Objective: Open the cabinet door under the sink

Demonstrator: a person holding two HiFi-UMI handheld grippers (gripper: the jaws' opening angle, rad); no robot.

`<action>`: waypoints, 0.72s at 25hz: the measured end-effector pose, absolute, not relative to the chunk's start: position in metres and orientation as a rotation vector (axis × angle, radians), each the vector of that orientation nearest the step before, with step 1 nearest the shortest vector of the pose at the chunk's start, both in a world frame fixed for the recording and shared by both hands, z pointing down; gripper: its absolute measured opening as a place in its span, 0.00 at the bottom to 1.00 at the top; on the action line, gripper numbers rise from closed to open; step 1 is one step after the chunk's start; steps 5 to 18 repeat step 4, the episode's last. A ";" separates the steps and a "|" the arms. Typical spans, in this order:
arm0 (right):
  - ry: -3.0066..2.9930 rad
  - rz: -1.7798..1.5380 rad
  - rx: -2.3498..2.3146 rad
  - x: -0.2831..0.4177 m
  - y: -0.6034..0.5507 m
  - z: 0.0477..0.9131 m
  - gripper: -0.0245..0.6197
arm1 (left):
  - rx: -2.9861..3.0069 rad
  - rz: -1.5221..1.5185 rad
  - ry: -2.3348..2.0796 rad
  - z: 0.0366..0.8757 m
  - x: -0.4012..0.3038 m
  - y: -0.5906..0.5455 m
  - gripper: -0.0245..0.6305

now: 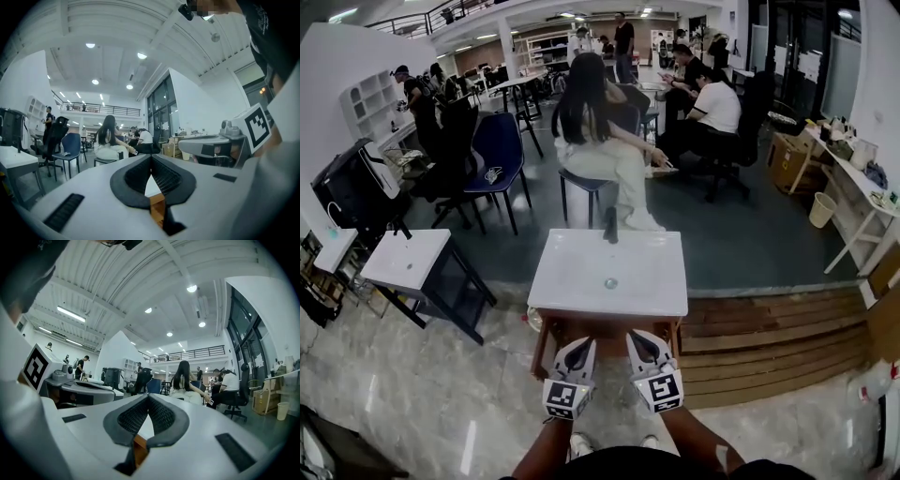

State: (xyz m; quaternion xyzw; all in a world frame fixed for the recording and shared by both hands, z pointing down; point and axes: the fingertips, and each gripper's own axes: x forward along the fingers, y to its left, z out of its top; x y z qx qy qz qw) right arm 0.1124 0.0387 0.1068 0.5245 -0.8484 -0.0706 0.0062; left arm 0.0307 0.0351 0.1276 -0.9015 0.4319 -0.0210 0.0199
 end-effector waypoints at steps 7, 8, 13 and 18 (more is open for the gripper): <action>-2.658 -0.224 1.644 0.111 0.035 0.110 0.08 | -2.797 -0.066 1.324 0.128 0.034 0.030 0.07; -2.658 -0.224 1.644 0.111 0.035 0.110 0.08 | -2.797 -0.066 1.324 0.128 0.034 0.030 0.07; -2.658 -0.224 1.644 0.111 0.035 0.110 0.08 | -2.797 -0.066 1.324 0.128 0.034 0.030 0.07; -2.658 -0.224 1.644 0.111 0.035 0.110 0.08 | -2.797 -0.066 1.324 0.128 0.034 0.030 0.07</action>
